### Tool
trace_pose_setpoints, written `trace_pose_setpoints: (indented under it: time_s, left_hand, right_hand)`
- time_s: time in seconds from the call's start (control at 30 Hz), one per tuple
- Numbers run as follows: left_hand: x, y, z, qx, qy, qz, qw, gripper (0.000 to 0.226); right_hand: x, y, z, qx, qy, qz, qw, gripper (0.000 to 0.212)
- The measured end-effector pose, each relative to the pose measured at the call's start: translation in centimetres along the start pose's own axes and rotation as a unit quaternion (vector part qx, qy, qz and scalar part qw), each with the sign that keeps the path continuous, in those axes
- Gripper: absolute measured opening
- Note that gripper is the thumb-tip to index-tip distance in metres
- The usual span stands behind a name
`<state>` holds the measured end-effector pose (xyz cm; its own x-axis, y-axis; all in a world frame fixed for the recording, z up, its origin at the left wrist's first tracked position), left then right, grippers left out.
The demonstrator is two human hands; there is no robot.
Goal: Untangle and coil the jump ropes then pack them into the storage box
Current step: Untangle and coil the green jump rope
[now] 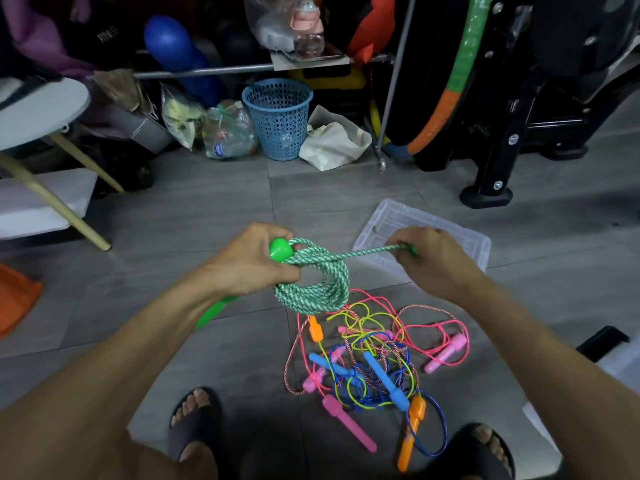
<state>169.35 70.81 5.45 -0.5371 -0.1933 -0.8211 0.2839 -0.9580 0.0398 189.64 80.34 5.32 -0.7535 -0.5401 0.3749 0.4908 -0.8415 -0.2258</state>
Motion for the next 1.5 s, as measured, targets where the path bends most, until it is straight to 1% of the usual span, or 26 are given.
trace_pose_setpoints:
  time_s: [0.1, 0.17, 0.2, 0.23, 0.27, 0.3, 0.33, 0.37, 0.43, 0.47, 0.53, 0.6, 0.67, 0.77, 0.87, 0.93, 1.0, 1.03, 1.1, 1.2, 1.27, 1.33, 1.37, 1.43, 1.47, 1.5]
  left_hand:
    - [-0.8, 0.6, -1.7, 0.066, -0.013, -0.028, 0.997, 0.020]
    - [-1.1, 1.0, -3.1, 0.116, -0.023, -0.044, 0.992, 0.019]
    - [-1.1, 1.2, -3.7, 0.138, -0.032, -0.050, 0.989, 0.018]
    - [-1.1, 1.3, -4.3, 0.154, -0.044, -0.058, 0.985, 0.018]
    - [-1.1, 1.4, -4.6, 0.162, -0.060, -0.068, 0.983, 0.018]
    - [-1.1, 1.5, -4.9, 0.166, -0.072, -0.077, 0.980, 0.019]
    - [-1.2, 1.6, -5.0, 0.169, -0.073, -0.079, 0.980, 0.020]
    - [-1.2, 1.7, -5.2, 0.174, -0.062, -0.072, 0.980, 0.024]
    - [-1.4, 1.8, -5.3, 0.181, -0.027, -0.060, 0.981, 0.032]
    - [-1.5, 1.9, -5.2, 0.181, -0.010, -0.055, 0.982, 0.033]
    - [-1.8, 1.9, -5.0, 0.179, 0.030, -0.037, 0.983, 0.034]
    - [-2.1, 1.8, -4.8, 0.173, 0.065, -0.029, 0.982, 0.028]
    - [-2.3, 1.8, -4.5, 0.160, 0.067, -0.035, 0.984, 0.020]
    - [-2.5, 1.8, -4.3, 0.147, 0.063, -0.047, 0.986, 0.016]
    - [-2.5, 1.4, -3.7, 0.115, 0.080, -0.047, 0.989, 0.019]
    - [-2.6, 1.0, -3.3, 0.084, 0.103, -0.050, 0.990, 0.017]
    - [-2.7, 0.6, -2.7, 0.034, 0.106, -0.052, 0.992, 0.019]
    - [-2.7, 0.4, -2.4, 0.006, 0.099, -0.054, 0.994, 0.020]
    - [-2.6, 0.2, -1.9, -0.035, 0.071, -0.064, 0.995, 0.019]
    - [-2.4, 0.1, -1.9, -0.053, 0.032, -0.065, 0.996, 0.026]
    - [-2.5, 0.3, -2.2, -0.061, 0.019, -0.075, 0.995, 0.023]
    - [-2.6, 0.4, -2.1, -0.082, 0.013, -0.077, 0.994, 0.021]
    - [-2.3, 0.2, -1.9, -0.102, 0.020, -0.067, 0.992, 0.020]
    - [-1.8, -0.2, -1.2, -0.158, 0.041, -0.040, 0.986, 0.018]
    - [-1.7, -0.4, -0.7, -0.189, 0.044, -0.031, 0.980, 0.017]
    - [-1.5, -0.5, -0.1, -0.223, 0.040, -0.023, 0.974, 0.017]
  right_hand:
    - [-0.6, -0.1, -0.3, 0.010, -0.011, -0.036, 0.999, 0.023]
    - [0.0, -0.2, -0.1, 0.012, -0.024, -0.059, 0.998, 0.023]
    - [0.4, -0.3, 0.1, 0.007, -0.082, -0.081, 0.993, 0.022]
    - [0.6, -0.3, 0.0, 0.010, -0.183, -0.116, 0.976, 0.019]
    - [0.8, -0.2, -0.3, 0.025, -0.303, -0.166, 0.938, 0.014]
    - [1.1, -0.1, -0.4, 0.041, -0.407, -0.204, 0.889, 0.011]
    - [1.4, 0.0, -0.4, 0.054, -0.485, -0.222, 0.844, 0.016]
    - [1.5, 0.1, -0.4, 0.060, -0.538, -0.238, 0.807, 0.023]
    - [1.5, 0.1, -0.4, 0.052, -0.591, -0.260, 0.762, 0.027]
    - [1.5, 0.1, -0.5, 0.044, -0.594, -0.260, 0.760, 0.022]
    - [1.3, 0.2, -0.9, 0.035, -0.548, -0.260, 0.794, 0.013]
    - [1.1, 0.4, -1.6, 0.026, -0.509, -0.272, 0.817, 0.023]
    - [1.1, 0.6, -2.4, 0.024, -0.518, -0.290, 0.804, 0.025]
    - [1.5, 1.0, -3.4, 0.038, -0.559, -0.323, 0.763, 0.021]
    - [2.2, 1.4, -4.3, 0.071, -0.595, -0.340, 0.725, 0.023]
    - [2.8, 1.5, -4.5, 0.098, -0.586, -0.321, 0.737, 0.014]
    - [3.2, 1.6, -4.7, 0.118, -0.550, -0.297, 0.771, 0.008]
    - [3.4, 1.7, -4.6, 0.123, -0.538, -0.289, 0.782, 0.011]
    - [3.8, 1.6, -4.6, 0.136, -0.533, -0.279, 0.787, 0.025]
    - [4.1, 1.5, -4.3, 0.163, -0.495, -0.241, 0.819, 0.045]
    - [4.6, 1.9, -4.1, 0.186, -0.490, -0.213, 0.825, 0.045]
    - [5.6, 2.2, -3.9, 0.211, -0.479, -0.152, 0.839, 0.042]
    - [5.9, 2.3, -3.9, 0.213, -0.456, -0.126, 0.855, 0.049]
    - [5.9, 2.4, -3.7, 0.186, -0.383, -0.106, 0.899, 0.087]
    - [5.6, 2.1, -3.2, 0.148, -0.334, -0.106, 0.925, 0.104]
    - [5.2, 1.9, -2.5, 0.099, -0.286, -0.099, 0.948, 0.114]
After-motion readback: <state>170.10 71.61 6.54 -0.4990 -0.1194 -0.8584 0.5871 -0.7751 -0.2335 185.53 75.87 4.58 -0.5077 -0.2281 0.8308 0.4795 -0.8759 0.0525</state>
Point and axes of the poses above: each hand's wrist, its own y-axis away from the middle knuckle, its own z-axis out of the back of the hand, x = y × z, the point moved 9 cm from there along -y, towards the middle knuckle, and after that the axes turned 11 degrees about -x, right-handed, at the moved point
